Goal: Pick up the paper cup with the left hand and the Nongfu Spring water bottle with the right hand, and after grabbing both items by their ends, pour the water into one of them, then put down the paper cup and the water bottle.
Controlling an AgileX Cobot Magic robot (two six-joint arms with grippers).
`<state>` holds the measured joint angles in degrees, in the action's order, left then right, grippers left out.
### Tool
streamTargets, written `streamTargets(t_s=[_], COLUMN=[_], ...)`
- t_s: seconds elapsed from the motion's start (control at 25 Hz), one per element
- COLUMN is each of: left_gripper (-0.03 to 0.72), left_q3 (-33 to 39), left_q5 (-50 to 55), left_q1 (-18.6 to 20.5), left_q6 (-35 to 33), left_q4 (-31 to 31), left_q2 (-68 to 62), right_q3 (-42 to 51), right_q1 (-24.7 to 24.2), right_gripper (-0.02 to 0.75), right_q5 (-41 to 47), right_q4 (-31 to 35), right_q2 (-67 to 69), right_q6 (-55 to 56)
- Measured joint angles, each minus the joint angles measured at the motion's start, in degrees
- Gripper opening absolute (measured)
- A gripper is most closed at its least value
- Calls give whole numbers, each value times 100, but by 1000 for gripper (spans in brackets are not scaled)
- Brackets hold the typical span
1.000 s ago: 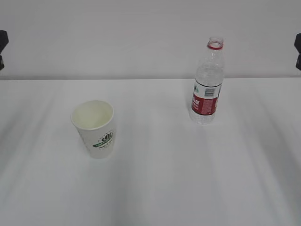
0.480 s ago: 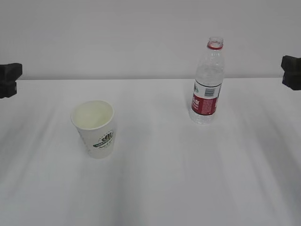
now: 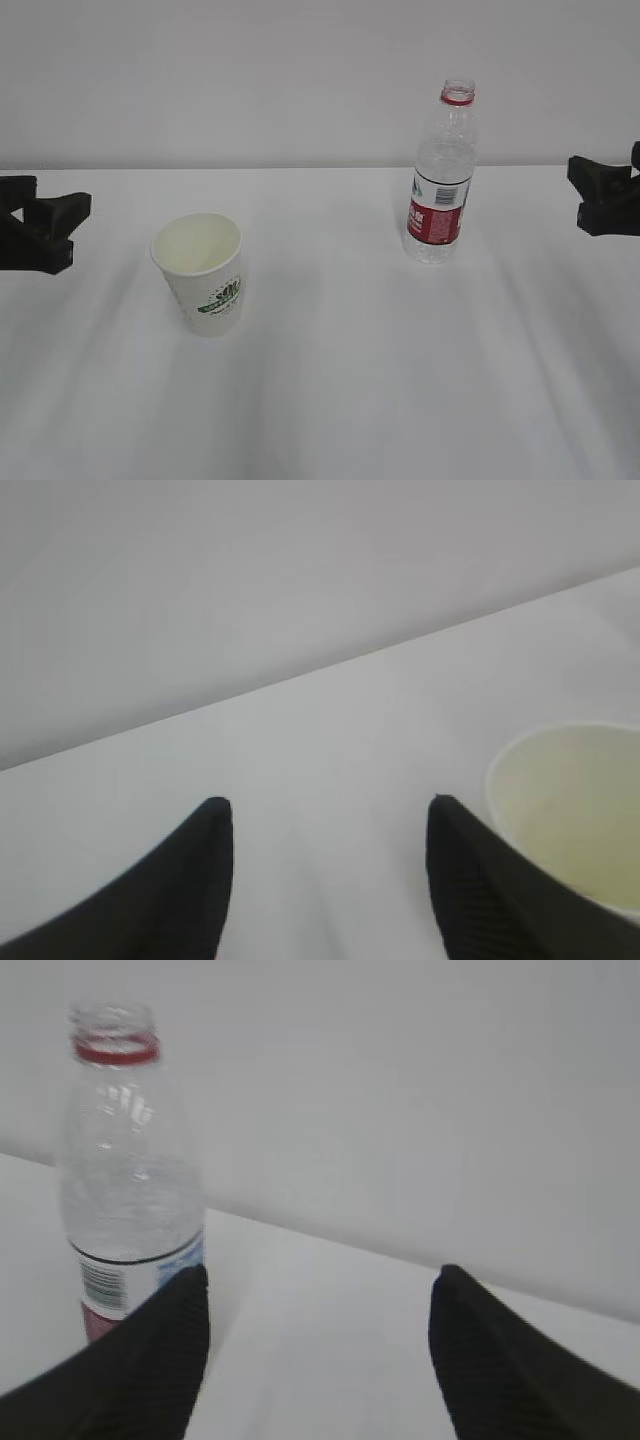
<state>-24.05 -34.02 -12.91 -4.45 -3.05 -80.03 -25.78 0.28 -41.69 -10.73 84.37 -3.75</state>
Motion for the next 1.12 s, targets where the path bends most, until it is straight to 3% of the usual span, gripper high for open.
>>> streamTargets(t_s=[0.16, 0.4, 0.76, 1.12], left_gripper=[449, 449, 445, 444], left_q3=[551, 1309, 2202, 2360], left_q5=[-798, -2113, -3096, -3129], left_q1=[-145, -158, -167, -167], left_q6=[0, 0, 0, 0], left_q4=[0, -172, -745, -1439], left_q2=[-10, -10, -37, -521], right_q3=[525, 1044, 1408, 1408], right_q1=[0, 0, 0, 0], right_gripper=[521, 521, 521, 521], right_q5=[-1310, -2241, -2320, -2330], right_q4=[-287, -330, -447, -1272], right_q2=[93, 426, 685, 700], right_q6=[0, 0, 0, 7])
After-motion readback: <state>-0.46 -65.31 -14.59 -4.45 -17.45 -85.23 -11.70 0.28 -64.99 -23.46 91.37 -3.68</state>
